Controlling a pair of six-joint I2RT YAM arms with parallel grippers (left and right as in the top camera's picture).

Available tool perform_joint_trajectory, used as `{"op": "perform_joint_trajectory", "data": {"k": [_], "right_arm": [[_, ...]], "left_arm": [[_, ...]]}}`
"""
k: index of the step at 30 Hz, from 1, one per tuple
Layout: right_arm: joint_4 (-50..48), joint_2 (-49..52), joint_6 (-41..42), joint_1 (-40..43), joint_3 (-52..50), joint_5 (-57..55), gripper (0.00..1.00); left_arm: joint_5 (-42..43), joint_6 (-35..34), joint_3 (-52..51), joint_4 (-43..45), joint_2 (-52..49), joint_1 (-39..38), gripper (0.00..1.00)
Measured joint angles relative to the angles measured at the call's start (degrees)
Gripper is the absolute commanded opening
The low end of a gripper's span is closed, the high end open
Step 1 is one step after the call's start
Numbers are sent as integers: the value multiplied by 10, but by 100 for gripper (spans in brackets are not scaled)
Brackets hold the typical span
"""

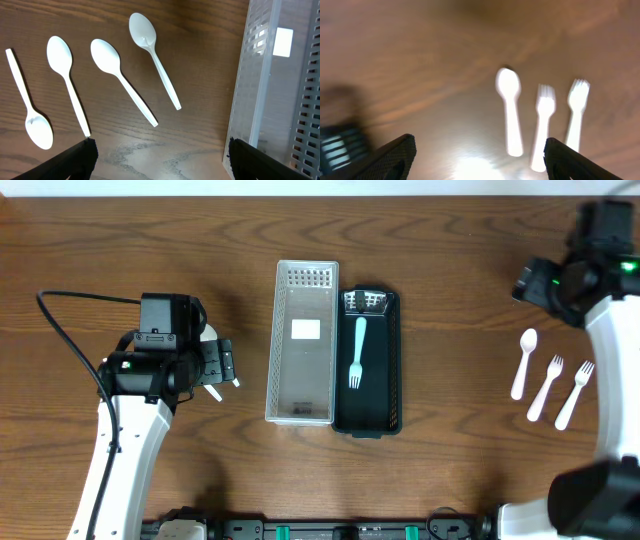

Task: Pack container
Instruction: 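Move the right gripper back over the white spoon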

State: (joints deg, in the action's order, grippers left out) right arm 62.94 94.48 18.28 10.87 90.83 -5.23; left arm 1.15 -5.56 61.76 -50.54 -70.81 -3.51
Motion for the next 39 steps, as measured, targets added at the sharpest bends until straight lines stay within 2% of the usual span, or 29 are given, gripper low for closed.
{"op": "perform_joint_trajectory", "data": {"k": [3,8,20,28,30,33,39], "right_arm": [[-22,40,-28,57,-41,17,86],[-55,106,-56,96,-93,45,83],[-84,223,-72,91,-106,70,84],[-88,239,-73,90,-106,68,84],[-89,239,-77,90,-106,67,79],[-90,239,-85,90,-106,65,66],[-90,239,-92,90,-106,65,50]], "left_arm": [[0,0,0,0,0,0,87],[0,0,0,0,0,0,87],[0,0,0,0,0,0,87],[0,0,0,0,0,0,87],[0,0,0,0,0,0,87],[0,0,0,0,0,0,87],[0,0,0,0,0,0,87]]}}
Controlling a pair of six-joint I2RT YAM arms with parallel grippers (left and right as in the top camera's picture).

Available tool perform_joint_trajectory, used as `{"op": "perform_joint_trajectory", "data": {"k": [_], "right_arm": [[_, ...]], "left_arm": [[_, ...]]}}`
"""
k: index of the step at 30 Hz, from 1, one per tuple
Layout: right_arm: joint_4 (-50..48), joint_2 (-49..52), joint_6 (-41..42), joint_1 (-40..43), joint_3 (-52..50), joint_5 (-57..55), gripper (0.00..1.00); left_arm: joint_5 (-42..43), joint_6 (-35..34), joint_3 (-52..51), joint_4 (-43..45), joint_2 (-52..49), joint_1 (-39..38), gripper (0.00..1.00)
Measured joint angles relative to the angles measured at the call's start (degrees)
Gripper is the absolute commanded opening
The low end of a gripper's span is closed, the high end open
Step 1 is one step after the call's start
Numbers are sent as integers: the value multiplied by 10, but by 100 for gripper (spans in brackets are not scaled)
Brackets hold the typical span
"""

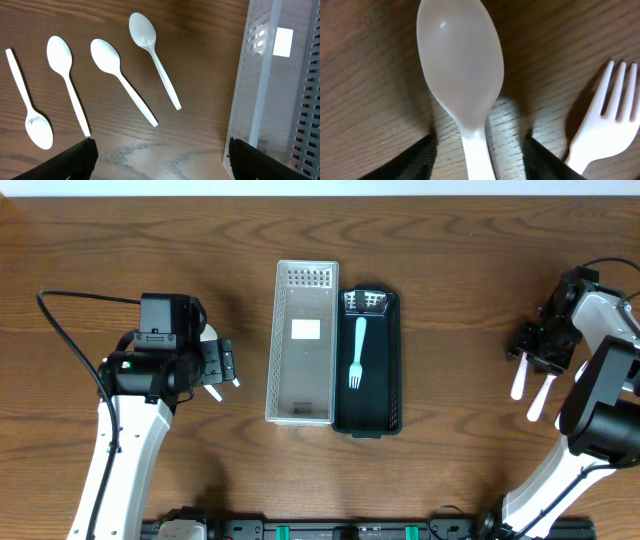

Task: Pack container
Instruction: 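Move the right gripper back over the white spoon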

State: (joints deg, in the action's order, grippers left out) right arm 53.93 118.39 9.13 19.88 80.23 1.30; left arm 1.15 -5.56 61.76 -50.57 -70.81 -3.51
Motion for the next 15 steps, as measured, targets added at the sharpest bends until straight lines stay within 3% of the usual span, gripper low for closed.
{"op": "perform_joint_trajectory", "data": {"k": [4,9,15], "right_arm": [[0,0,-5,0,0,0,34],[0,1,-6,0,0,0,24],[0,1,-6,0,0,1,23]], "left_arm": [[0,0,0,0,0,0,87],[0,0,0,0,0,0,87],[0,0,0,0,0,0,87]]}}
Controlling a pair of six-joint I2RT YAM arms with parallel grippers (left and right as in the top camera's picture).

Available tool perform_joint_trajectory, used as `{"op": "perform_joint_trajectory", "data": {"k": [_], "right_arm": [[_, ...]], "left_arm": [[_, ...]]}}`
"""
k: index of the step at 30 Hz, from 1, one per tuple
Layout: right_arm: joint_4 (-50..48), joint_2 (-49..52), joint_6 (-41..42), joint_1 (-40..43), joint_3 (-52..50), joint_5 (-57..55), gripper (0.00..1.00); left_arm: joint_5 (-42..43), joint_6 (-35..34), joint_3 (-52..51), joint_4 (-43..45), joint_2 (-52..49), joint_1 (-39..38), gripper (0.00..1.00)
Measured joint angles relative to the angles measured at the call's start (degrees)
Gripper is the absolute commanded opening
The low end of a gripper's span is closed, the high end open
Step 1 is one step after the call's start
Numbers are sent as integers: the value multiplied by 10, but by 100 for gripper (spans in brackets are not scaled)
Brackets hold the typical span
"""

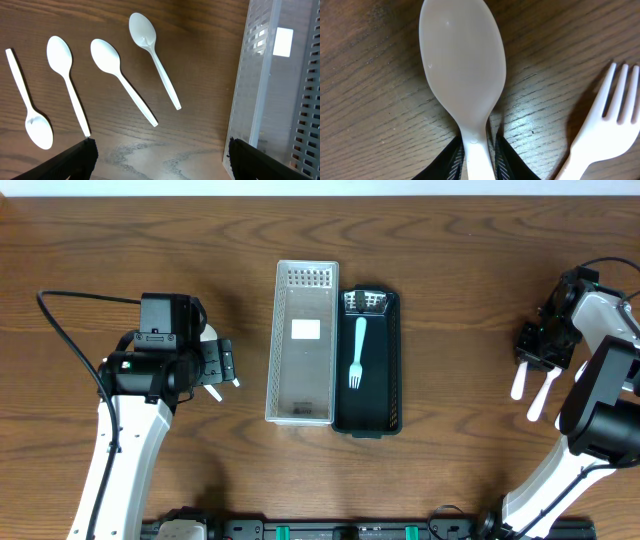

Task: Pack container
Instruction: 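Move the right gripper back over the white spoon, then grasp the white spoon and place it in the black basket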

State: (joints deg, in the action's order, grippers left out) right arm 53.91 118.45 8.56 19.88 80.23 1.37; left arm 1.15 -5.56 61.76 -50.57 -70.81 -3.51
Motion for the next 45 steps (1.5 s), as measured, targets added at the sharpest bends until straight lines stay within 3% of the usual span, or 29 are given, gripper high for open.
{"op": "perform_joint_trajectory", "data": {"k": [10,21,26,33,41,45], "right_arm": [[0,0,0,0,1,4,1],[44,-28,0,-34,2,17,1],[54,-144,6,-135,20,17,1],[18,-283,63,-342,48,27,1],[-5,-219,142,-469,48,10,1],[-11,-146,164,-496,48,0,17]], "left_arm": [[0,0,0,0,0,0,87],[0,0,0,0,0,0,87],[0,0,0,0,0,0,87],[0,0,0,0,0,0,87],[0,0,0,0,0,0,87],[0,0,0,0,0,0,87]]}}
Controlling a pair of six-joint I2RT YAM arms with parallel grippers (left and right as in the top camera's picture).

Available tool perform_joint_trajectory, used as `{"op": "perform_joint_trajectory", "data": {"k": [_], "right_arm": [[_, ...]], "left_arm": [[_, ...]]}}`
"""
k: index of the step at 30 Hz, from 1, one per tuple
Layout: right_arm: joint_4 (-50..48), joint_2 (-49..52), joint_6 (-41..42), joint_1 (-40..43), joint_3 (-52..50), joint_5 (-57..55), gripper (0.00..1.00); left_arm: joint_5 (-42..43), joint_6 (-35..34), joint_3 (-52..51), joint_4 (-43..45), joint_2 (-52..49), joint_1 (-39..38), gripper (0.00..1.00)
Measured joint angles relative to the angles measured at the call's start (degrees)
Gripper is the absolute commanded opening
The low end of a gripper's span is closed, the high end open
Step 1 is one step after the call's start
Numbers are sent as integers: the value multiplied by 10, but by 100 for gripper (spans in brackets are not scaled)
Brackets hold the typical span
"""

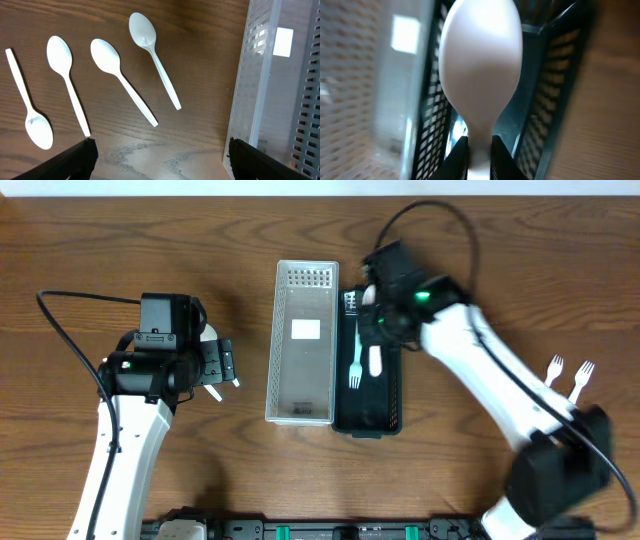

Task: Pack container
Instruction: 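Grasp the white spoon and place it in the black basket, then return the right gripper to the white forks and grasp one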

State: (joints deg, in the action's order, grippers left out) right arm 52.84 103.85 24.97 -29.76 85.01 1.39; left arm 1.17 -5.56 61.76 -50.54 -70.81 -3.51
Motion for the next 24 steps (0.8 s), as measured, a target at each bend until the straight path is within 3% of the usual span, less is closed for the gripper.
{"op": "perform_joint_trajectory", "data": {"k": [3,9,12,15,19,22,24], "right_arm": [[-9,48,7,-9,-2,-2,35],[-14,59,-4,-10,-2,-8,43],[29,47,-11,-4,21,-18,44],[64,15,-14,20,55,-36,56],[89,-75,-20,104,88,-57,63],[122,-146,-19,217,103,-75,79],[143,-165,-21,289,106,-83,83]], "left_arm": [[0,0,0,0,0,0,87],[0,0,0,0,0,0,87],[0,0,0,0,0,0,87],[0,0,0,0,0,0,87],[0,0,0,0,0,0,87],[0,0,0,0,0,0,87],[0,0,0,0,0,0,87]]}}
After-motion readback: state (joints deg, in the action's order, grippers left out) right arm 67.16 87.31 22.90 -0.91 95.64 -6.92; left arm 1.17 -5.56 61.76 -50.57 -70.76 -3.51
